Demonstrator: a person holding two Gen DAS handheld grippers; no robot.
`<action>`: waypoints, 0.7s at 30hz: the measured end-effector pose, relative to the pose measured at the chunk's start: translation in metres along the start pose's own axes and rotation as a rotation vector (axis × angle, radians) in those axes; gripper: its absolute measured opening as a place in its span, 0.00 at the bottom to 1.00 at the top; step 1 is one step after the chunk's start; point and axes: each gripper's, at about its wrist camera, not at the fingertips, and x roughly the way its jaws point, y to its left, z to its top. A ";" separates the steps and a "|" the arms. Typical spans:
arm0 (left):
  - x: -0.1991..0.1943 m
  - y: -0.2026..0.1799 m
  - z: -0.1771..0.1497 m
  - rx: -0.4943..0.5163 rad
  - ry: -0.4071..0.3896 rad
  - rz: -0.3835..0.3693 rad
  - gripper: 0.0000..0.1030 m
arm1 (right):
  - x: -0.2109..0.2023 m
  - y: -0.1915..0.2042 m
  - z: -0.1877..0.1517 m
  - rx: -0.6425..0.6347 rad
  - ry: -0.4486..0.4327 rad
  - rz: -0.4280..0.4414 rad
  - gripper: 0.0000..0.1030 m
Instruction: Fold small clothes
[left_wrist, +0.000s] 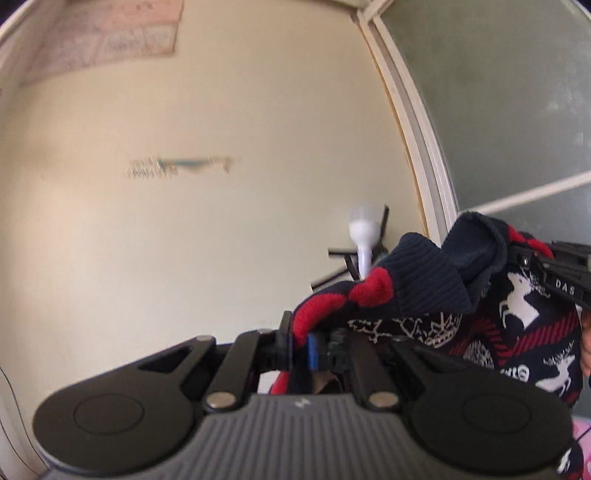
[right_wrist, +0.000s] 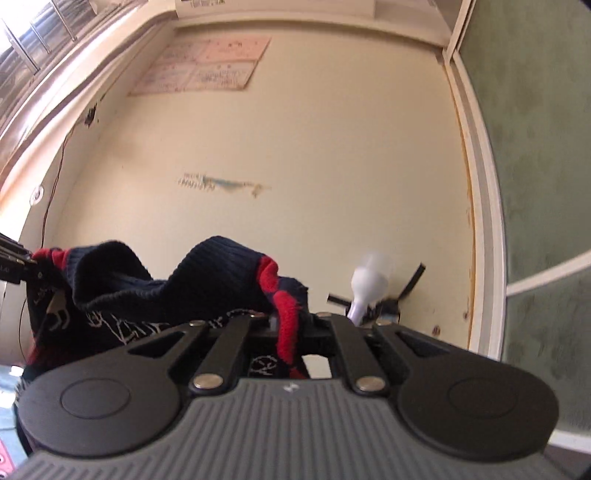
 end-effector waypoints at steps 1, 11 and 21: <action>-0.012 -0.002 0.016 0.011 -0.048 0.018 0.06 | -0.002 -0.002 0.011 -0.003 -0.025 0.000 0.07; -0.052 -0.043 0.072 0.200 -0.268 0.167 0.07 | -0.018 -0.020 0.085 -0.029 -0.235 -0.009 0.07; 0.060 -0.026 -0.021 0.139 0.082 0.228 0.09 | 0.050 0.002 0.025 -0.052 -0.012 0.057 0.07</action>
